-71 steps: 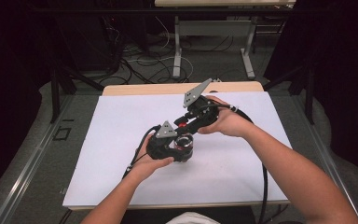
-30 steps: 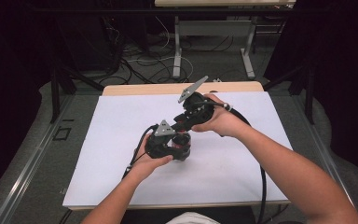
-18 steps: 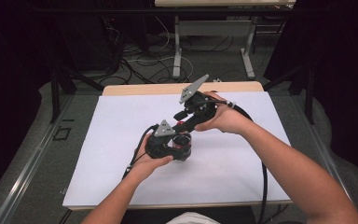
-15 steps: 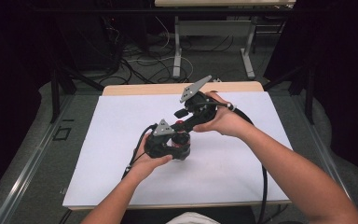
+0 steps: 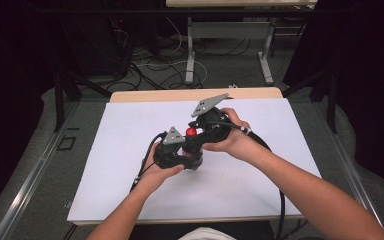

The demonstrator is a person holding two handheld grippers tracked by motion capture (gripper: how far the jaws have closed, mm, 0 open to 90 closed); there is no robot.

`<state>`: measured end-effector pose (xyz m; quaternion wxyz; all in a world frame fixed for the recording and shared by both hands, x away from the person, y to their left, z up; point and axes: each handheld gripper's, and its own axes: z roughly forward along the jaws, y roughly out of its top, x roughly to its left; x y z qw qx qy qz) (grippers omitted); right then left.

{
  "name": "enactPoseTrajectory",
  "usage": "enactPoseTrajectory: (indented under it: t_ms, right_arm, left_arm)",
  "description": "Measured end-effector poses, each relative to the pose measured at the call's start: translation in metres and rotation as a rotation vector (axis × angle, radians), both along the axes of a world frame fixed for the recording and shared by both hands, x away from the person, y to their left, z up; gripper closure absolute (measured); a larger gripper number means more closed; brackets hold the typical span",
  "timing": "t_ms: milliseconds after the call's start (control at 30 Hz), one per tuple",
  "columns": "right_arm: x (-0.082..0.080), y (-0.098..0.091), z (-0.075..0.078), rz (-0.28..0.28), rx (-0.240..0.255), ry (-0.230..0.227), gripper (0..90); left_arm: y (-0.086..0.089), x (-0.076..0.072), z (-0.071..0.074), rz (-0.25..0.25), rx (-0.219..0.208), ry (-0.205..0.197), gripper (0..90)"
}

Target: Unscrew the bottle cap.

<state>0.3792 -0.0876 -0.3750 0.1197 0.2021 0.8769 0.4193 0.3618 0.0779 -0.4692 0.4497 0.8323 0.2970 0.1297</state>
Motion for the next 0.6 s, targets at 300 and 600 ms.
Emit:
enactPoseTrajectory:
  t_ms: [300,600]
  right_arm:
    - [0.008,0.003,0.000,0.024,0.001,0.047,53.2]
    - [0.017,0.007,0.006,0.060,-0.059,0.076,62.1]
  left_arm:
    - [-0.002,-0.001,-0.001,-0.003,0.004,-0.007,29.9]
    - [-0.004,-0.003,0.001,-0.018,0.007,-0.006,29.9]
